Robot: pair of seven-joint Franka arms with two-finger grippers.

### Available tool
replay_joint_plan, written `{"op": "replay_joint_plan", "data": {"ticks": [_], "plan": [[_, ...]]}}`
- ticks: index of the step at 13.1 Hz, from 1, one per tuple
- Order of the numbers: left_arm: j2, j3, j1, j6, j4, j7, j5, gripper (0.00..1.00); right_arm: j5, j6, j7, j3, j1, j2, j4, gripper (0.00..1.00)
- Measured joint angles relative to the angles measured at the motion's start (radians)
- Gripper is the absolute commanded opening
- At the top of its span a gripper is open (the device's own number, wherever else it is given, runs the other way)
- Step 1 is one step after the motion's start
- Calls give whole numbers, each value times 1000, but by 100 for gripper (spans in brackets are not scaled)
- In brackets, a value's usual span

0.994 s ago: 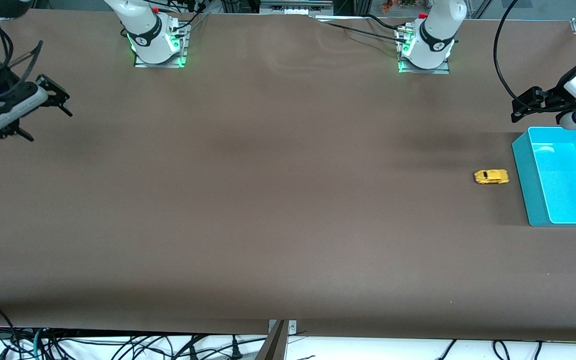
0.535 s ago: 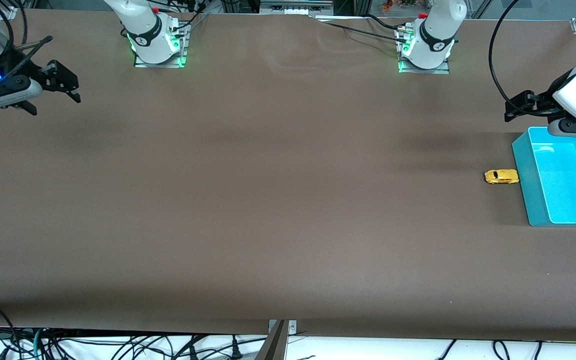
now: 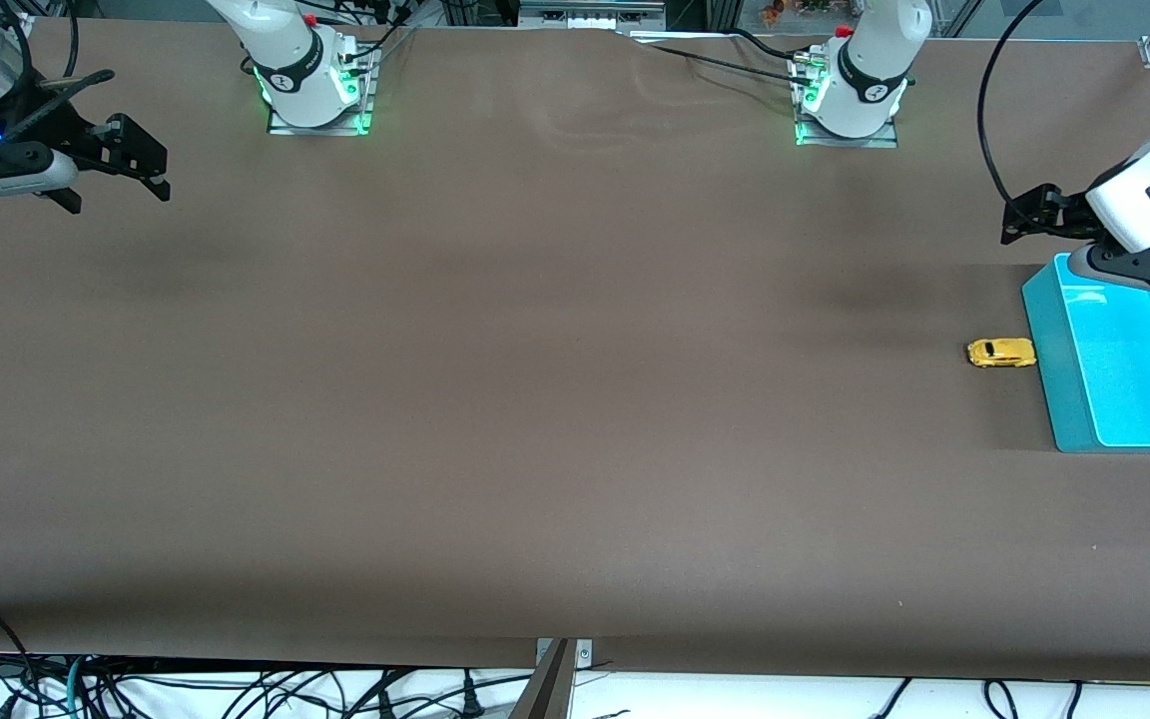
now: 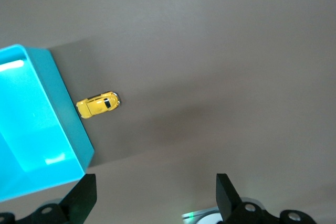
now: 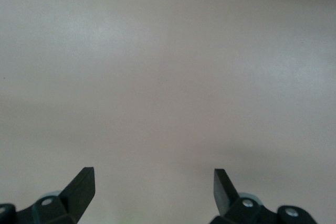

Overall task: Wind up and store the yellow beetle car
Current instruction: 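Move the left gripper down to the car beside the cyan bin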

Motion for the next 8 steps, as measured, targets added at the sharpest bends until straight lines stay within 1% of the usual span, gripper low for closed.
{"op": "replay_joint_plan", "data": {"ticks": [3, 5, 6, 8], "plan": [[38, 3, 59, 4, 0, 249, 0, 100, -1, -8, 1, -1, 0, 0, 1, 100], [60, 4, 80, 37, -12, 395, 0, 100, -2, -10, 1, -5, 0, 2, 1, 100], [66, 4, 91, 79, -37, 476, 0, 100, -3, -10, 1, -8, 0, 5, 1, 100], [72, 4, 133, 187, -121, 672, 0, 100, -4, -20, 2, -9, 0, 10, 4, 100]]}}
